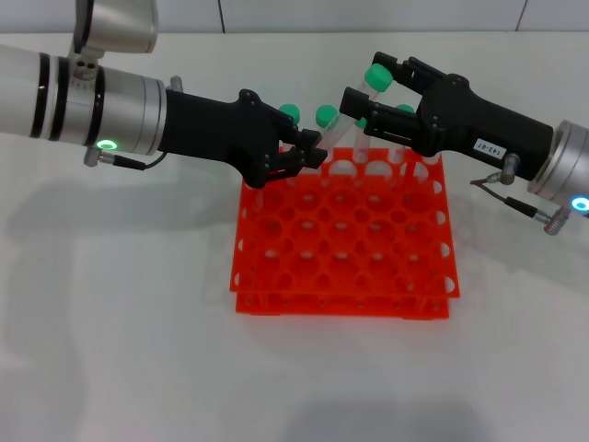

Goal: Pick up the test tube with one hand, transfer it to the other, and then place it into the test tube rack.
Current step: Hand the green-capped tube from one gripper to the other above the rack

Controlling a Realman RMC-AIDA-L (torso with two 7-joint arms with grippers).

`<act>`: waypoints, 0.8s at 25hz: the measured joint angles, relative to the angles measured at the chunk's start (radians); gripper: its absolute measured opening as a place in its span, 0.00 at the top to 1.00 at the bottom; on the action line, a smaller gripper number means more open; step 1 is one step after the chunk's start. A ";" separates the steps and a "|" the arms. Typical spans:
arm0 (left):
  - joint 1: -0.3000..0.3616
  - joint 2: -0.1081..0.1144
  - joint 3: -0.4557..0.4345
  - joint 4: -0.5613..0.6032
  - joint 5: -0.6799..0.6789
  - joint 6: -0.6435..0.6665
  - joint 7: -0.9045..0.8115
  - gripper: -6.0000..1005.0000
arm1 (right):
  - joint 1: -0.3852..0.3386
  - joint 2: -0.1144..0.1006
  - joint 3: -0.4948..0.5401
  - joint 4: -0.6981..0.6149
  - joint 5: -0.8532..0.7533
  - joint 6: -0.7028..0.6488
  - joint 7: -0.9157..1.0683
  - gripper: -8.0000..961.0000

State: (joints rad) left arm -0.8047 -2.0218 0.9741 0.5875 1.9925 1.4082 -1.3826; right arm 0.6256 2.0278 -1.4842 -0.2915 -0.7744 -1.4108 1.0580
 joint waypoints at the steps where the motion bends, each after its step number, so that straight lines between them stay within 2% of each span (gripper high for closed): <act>1: 0.000 0.000 0.000 0.000 0.000 0.000 0.000 0.83 | 0.000 0.000 0.000 0.000 0.001 0.000 0.000 0.21; 8: 0.003 0.000 0.000 0.002 0.000 0.000 0.001 0.83 | 0.000 0.000 0.004 -0.002 0.002 0.001 -0.002 0.21; 19: 0.004 -0.001 0.000 0.002 0.000 0.000 0.002 0.83 | -0.001 0.000 0.000 -0.004 0.004 0.027 0.002 0.40; 20: 0.004 -0.001 0.001 0.002 0.000 0.000 0.002 0.83 | 0.000 0.000 -0.001 -0.004 0.004 0.027 0.002 0.44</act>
State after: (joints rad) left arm -0.8011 -2.0228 0.9752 0.5891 1.9929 1.4081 -1.3803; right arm 0.6253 2.0279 -1.4848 -0.2954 -0.7701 -1.3838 1.0600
